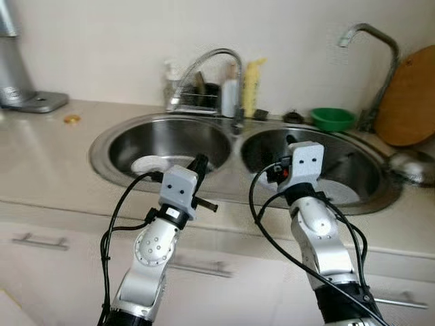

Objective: Kitchen organization

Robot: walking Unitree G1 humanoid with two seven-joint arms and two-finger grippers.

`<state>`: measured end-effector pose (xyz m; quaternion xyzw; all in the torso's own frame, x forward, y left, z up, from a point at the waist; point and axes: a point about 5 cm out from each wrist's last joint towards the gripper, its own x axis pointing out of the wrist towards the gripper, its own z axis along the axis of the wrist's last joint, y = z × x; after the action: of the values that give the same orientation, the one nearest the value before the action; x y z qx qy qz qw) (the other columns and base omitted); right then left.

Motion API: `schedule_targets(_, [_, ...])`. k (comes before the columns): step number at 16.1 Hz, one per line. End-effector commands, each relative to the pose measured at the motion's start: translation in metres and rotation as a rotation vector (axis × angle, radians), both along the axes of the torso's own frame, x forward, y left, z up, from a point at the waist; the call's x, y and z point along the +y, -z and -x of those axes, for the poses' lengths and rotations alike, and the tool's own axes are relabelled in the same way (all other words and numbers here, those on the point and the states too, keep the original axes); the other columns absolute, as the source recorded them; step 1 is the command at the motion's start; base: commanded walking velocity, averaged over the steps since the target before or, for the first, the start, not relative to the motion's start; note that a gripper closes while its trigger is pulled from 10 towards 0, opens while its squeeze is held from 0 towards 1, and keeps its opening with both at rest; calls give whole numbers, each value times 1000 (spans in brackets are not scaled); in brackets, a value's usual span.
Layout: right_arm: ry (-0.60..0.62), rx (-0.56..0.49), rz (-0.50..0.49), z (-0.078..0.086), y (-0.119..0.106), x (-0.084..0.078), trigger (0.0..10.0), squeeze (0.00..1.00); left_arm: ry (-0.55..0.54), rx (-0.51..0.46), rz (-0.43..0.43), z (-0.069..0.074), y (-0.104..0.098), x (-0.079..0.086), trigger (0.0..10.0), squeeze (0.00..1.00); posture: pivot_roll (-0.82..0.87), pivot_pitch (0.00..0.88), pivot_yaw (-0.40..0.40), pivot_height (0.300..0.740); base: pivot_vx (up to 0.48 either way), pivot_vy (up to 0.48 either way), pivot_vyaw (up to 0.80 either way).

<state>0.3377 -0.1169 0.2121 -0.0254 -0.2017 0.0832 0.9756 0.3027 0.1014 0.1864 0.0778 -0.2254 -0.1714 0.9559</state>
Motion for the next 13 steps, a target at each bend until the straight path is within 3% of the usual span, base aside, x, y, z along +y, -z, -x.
schedule_targets(1, [-28, -47, 14, 4, -8, 10, 10000, 0, -15, -12, -5, 0, -3, 6, 10000, 0, 56, 0, -19, 740, 0, 469, 0])
schedule_targets(9, [-17, -56, 31, 8, -6, 10, 10000, 0, -14, -11, -6, 1, -2, 5, 10000, 0, 53, 0, -19, 740, 0, 447, 0])
schedule_targets(13, [-9, -43, 29, 11, -3, 9, 10000, 0, -16, -21, -8, 2, -2, 5, 10000, 0, 52, 0, -19, 740, 0, 0, 0])
